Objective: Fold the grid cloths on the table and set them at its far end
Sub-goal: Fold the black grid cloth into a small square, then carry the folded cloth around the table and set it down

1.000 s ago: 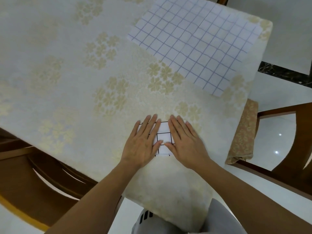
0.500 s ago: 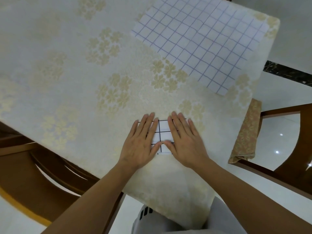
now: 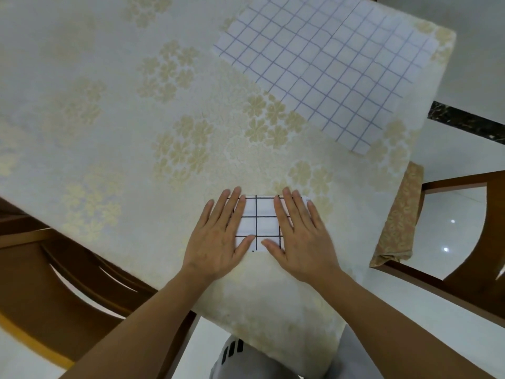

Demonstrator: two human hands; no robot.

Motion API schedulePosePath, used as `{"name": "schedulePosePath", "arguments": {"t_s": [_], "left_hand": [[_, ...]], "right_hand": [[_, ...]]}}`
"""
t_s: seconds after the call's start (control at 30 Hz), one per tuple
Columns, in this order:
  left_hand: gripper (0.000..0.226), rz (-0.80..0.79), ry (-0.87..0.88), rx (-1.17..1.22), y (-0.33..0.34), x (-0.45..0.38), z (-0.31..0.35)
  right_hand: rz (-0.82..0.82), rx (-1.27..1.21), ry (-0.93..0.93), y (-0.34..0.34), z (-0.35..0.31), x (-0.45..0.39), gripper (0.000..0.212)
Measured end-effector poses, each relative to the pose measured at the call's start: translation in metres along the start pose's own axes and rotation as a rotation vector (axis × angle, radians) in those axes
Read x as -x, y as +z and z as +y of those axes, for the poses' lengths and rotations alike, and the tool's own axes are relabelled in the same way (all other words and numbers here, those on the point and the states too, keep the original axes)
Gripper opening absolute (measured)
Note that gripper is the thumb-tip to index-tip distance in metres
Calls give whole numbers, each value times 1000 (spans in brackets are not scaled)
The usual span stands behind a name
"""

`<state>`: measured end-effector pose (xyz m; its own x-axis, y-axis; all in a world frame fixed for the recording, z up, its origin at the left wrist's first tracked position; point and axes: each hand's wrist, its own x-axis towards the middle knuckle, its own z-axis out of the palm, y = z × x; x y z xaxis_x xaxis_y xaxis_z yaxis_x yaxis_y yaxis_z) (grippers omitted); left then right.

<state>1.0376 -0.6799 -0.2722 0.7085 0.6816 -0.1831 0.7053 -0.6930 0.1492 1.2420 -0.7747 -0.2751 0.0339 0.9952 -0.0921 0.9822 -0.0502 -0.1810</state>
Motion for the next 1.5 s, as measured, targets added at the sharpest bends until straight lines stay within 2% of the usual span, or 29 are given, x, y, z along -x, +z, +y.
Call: {"name": "schedulePosePath", "arguments": {"t_s": [0.17, 0.27, 0.4, 0.5, 0.6, 0.77, 0.9, 1.03, 1.3, 1.43, 1.5], "left_hand": [[76, -49, -9, 5, -7, 0, 2], [70, 18, -69, 147, -18, 2, 7], [46, 331, -453, 413, -39, 12, 14], [31, 298, -736, 580, -46, 15, 15], [23, 256, -846, 604, -47, 14, 20], [21, 192, -955, 618, -45, 8, 32], [17, 172, -994, 609, -46, 6, 38], [16, 155, -1017, 639, -49, 3, 43], [21, 124, -1082, 730, -53, -3, 45], [20, 66, -1055, 773, -52, -3, 43], [12, 54, -1014, 798, -50, -3, 41]], "right_hand": [[-64, -10, 6, -6, -2, -1, 82], [-68, -93, 57, -19, -5, -1, 77], [173, -139, 321, -42, 2, 7, 51], [231, -164, 510, -41, 8, 10, 28], [177, -281, 653, -39, 5, 8, 23], [156, -454, 866, -36, -5, 1, 33], [122, -497, 966, -37, -11, -5, 32], [77, -501, 1011, -39, -17, -10, 27], [21, -661, 1063, -37, -18, -17, 16], [10, -705, 1044, -36, -17, -19, 14], [17, -752, 1046, -41, -17, -18, 14]]}}
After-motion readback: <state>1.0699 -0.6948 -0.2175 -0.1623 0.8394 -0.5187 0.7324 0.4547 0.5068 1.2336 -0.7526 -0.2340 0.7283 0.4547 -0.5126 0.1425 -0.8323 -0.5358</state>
